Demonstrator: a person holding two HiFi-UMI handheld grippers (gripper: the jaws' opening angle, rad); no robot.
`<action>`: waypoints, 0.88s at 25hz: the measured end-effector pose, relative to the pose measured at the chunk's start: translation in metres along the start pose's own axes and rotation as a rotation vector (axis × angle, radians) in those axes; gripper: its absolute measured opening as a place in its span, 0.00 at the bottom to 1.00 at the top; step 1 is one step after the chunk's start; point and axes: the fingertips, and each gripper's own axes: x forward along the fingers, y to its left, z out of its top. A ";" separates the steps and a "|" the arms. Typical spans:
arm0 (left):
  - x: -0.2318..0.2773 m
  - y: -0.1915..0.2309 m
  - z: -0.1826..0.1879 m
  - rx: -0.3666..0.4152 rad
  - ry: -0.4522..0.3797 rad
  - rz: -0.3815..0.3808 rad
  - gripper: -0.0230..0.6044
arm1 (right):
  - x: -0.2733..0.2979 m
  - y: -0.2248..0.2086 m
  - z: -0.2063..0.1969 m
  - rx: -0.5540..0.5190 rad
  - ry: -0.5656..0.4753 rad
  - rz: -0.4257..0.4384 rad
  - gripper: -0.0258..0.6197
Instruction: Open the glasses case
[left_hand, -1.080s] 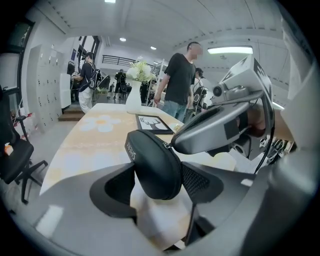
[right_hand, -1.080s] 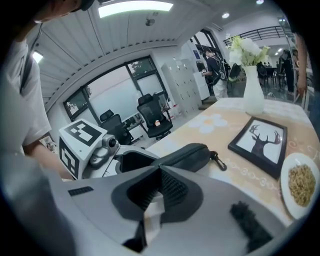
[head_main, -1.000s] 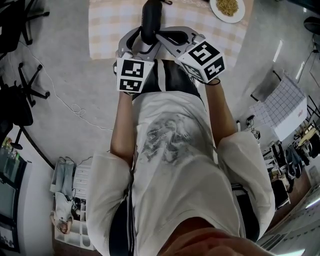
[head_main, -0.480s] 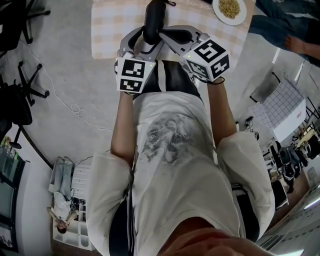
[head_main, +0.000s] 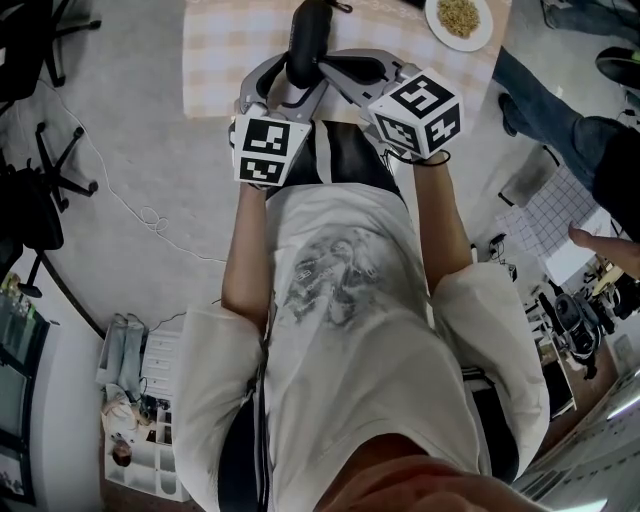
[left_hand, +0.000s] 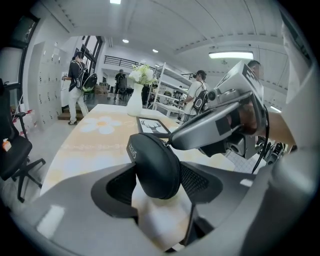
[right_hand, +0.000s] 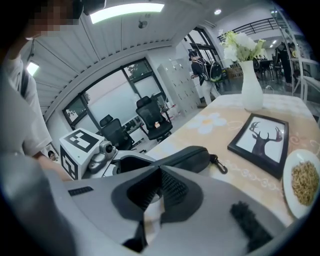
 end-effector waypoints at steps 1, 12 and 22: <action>0.000 0.000 0.000 0.001 0.000 0.001 0.49 | 0.000 -0.001 0.000 0.005 -0.001 -0.003 0.07; 0.000 0.003 0.000 -0.010 -0.005 0.009 0.48 | 0.004 -0.007 0.005 0.034 0.001 -0.015 0.07; -0.001 0.005 -0.002 -0.020 -0.007 0.008 0.48 | 0.009 -0.014 0.009 0.037 0.006 -0.030 0.07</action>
